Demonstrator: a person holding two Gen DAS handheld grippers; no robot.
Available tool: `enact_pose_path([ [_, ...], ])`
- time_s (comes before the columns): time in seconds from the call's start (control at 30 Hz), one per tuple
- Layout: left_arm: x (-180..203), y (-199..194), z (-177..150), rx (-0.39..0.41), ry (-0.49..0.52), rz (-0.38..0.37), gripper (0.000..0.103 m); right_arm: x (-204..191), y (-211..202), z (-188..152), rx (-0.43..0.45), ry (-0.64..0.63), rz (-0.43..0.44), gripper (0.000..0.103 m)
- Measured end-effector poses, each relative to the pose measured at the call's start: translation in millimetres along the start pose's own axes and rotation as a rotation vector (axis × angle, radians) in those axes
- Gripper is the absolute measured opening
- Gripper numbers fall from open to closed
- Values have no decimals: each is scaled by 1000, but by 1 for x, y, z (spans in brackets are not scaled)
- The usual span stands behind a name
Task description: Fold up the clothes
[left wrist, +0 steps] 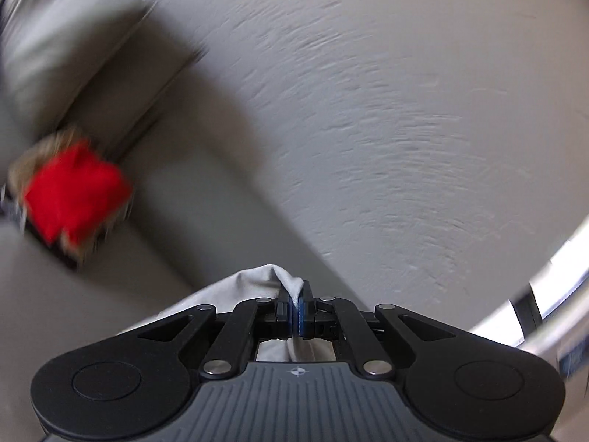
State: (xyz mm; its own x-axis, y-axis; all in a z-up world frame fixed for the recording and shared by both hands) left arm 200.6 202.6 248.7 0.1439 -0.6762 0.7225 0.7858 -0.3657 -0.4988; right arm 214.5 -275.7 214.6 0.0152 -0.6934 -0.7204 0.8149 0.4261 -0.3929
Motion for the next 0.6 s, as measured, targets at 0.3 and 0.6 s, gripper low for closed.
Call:
enact_pose_path([
  [0.3, 44, -26, 19, 264, 221, -152, 1, -27, -50, 47, 187, -138, 65, 1],
  [0.6, -92, 75, -79, 48, 166, 27, 1, 136, 39, -120, -18, -29, -59, 1],
])
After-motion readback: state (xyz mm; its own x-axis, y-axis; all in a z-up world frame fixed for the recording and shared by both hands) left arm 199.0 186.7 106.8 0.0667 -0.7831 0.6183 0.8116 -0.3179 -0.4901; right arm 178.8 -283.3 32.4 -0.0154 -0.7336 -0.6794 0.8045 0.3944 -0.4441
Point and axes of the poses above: each gripper's, at about its wrist camera, not at the fingertips, and y roughly the way its jaws point, x to its right, z to its top, the point moved 3 cm from there along y, roughly the way its jaws point, and after that the axes turned 14 degrees about -x, right-handed, at the moved point
